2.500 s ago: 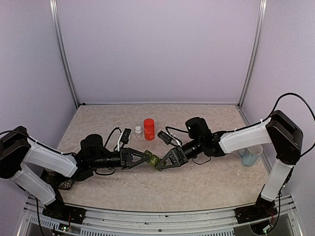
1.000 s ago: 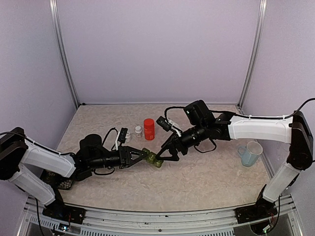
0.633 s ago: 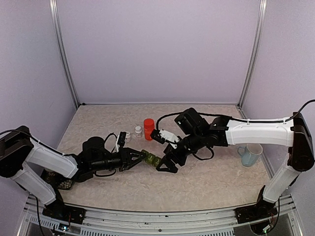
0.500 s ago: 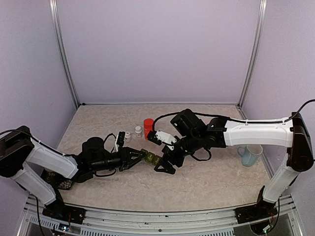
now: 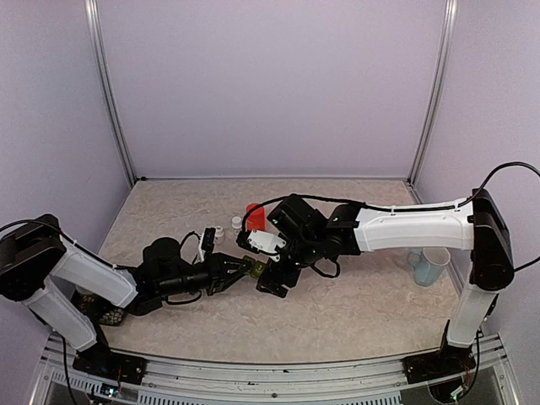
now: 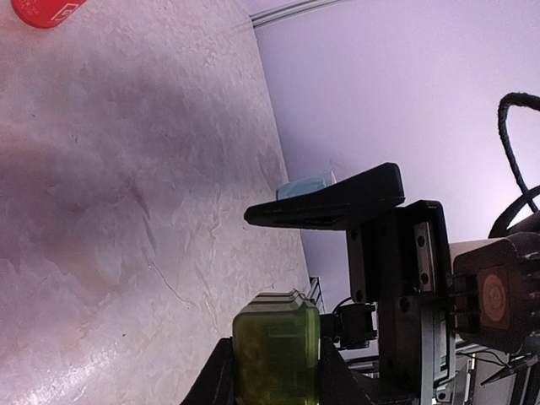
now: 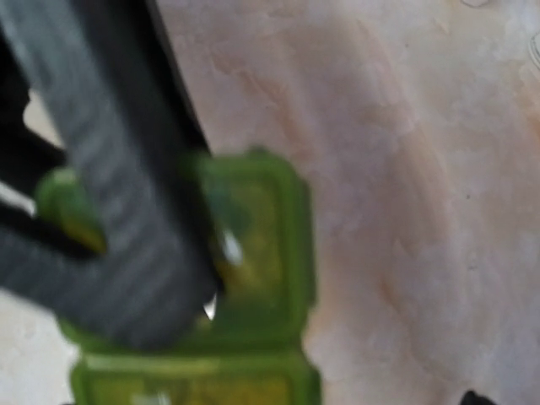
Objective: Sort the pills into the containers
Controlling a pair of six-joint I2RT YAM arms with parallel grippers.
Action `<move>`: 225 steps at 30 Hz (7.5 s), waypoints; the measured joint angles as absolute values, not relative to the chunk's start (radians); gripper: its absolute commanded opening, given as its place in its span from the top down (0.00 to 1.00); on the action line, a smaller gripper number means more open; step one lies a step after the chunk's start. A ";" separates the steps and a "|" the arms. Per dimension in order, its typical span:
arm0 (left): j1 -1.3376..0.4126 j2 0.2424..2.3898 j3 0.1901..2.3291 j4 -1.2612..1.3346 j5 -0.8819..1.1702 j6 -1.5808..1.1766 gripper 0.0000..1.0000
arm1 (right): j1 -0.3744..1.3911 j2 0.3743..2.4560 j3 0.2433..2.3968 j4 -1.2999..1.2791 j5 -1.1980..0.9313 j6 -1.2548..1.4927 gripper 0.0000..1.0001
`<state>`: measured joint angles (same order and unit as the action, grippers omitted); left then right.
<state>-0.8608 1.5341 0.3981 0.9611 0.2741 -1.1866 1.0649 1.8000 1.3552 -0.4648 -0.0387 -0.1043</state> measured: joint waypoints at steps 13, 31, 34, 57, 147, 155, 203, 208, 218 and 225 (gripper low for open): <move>-0.868 1.562 0.392 0.988 0.249 -1.211 0.78 | 1.075 1.846 1.398 -0.468 -0.014 -0.112 0.27; -0.868 1.565 0.392 0.995 0.249 -1.223 0.78 | 1.078 1.872 1.453 -0.465 -0.022 -0.112 0.27; -0.868 1.565 0.392 0.995 0.249 -1.223 0.78 | 1.078 1.888 1.457 -0.467 -0.022 -0.113 0.29; -0.868 1.554 0.357 1.014 0.242 -1.226 0.49 | 1.084 1.896 1.440 -0.469 -0.013 -0.115 0.38; -1.306 1.323 0.554 0.667 -0.444 -0.521 0.01 | 0.833 1.507 0.870 0.372 -0.602 0.811 0.56; -1.410 1.501 0.749 0.498 -0.737 -0.442 0.01 | 0.829 1.449 0.816 0.499 -0.510 0.950 0.56; -1.362 1.734 0.985 0.718 -0.847 -0.062 0.61 | 0.831 1.374 0.719 0.628 -0.391 1.073 0.57; -1.362 1.734 0.985 0.718 -0.838 -0.061 0.71 | 0.835 1.374 0.713 0.643 -0.381 1.076 0.49; -1.349 1.731 0.974 0.717 -0.862 -0.067 0.78 | 0.836 1.359 0.701 0.625 -0.398 1.050 0.27; -1.349 1.683 0.896 0.681 -0.871 -0.061 0.79 | 0.828 1.262 0.680 0.512 -0.392 0.995 0.00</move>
<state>-1.3491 1.6833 0.8955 0.6807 -0.8711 -0.0612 0.8280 1.2625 0.6804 0.5121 -0.3923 0.9947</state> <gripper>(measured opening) 0.268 0.996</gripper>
